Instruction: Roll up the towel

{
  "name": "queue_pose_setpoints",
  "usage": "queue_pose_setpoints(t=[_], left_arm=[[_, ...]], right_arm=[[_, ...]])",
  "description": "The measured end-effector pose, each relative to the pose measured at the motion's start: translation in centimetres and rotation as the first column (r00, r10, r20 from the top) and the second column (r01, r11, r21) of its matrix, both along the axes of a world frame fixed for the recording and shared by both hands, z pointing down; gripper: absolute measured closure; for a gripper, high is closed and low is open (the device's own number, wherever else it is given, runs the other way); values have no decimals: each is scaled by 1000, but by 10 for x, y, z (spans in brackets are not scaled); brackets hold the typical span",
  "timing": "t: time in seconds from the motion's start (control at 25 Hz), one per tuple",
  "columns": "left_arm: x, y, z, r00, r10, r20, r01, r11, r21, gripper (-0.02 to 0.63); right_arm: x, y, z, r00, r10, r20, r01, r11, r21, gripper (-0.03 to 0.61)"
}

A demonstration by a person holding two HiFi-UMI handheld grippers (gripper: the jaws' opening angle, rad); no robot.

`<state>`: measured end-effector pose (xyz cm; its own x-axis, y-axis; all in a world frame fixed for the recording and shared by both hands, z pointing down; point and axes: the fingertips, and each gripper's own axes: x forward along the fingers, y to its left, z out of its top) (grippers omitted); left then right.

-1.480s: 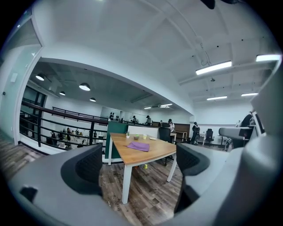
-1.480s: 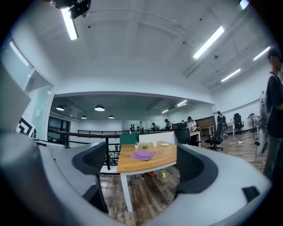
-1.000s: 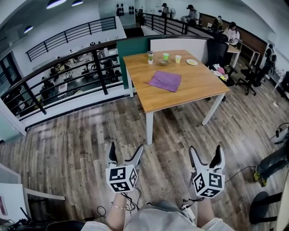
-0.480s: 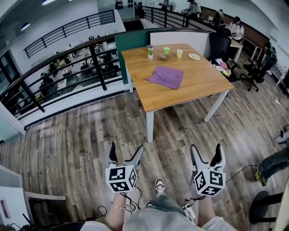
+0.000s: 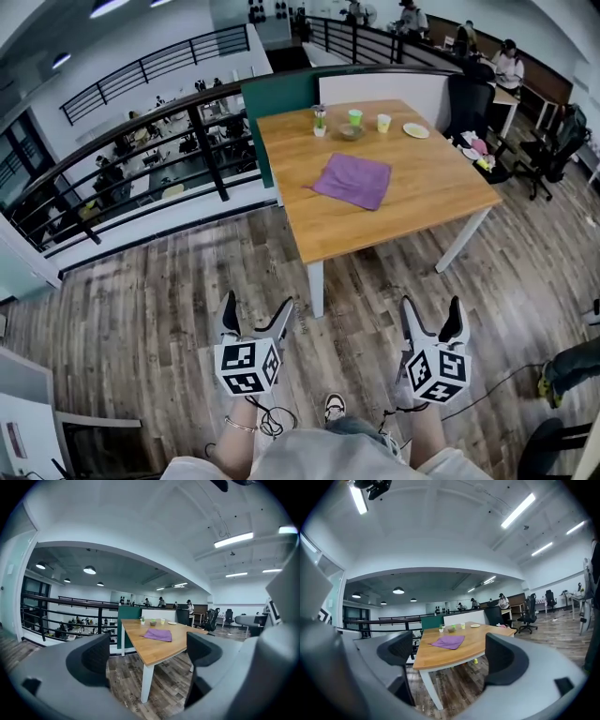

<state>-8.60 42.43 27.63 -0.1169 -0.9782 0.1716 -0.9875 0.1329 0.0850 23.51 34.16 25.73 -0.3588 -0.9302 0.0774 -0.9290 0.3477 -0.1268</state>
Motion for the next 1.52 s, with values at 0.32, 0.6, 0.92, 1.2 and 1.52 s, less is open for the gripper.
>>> queue_pose_setpoints(t=[0.32, 0.6, 0.92, 1.2, 1.52], left_arm=[[-4, -80, -6, 999, -37, -15, 37, 999, 24, 101], [-6, -129, 2, 999, -32, -20, 32, 999, 9, 101], [-25, -186, 12, 1000, -24, -14, 24, 1000, -18, 101], [-62, -270, 15, 1000, 1, -31, -1, 1000, -4, 103], [-95, -379, 11, 994, 83, -66, -83, 997, 7, 103]], right_arm=[[0, -83, 1, 1000, -28, -5, 28, 1000, -5, 127], [-15, -136, 7, 999, -52, -10, 52, 998, -22, 145], [-27, -193, 17, 999, -41, -8, 41, 998, -44, 158], [-57, -264, 20, 1000, -22, -20, 21, 999, -46, 170], [-89, -350, 9, 999, 23, -44, -25, 998, -63, 194]])
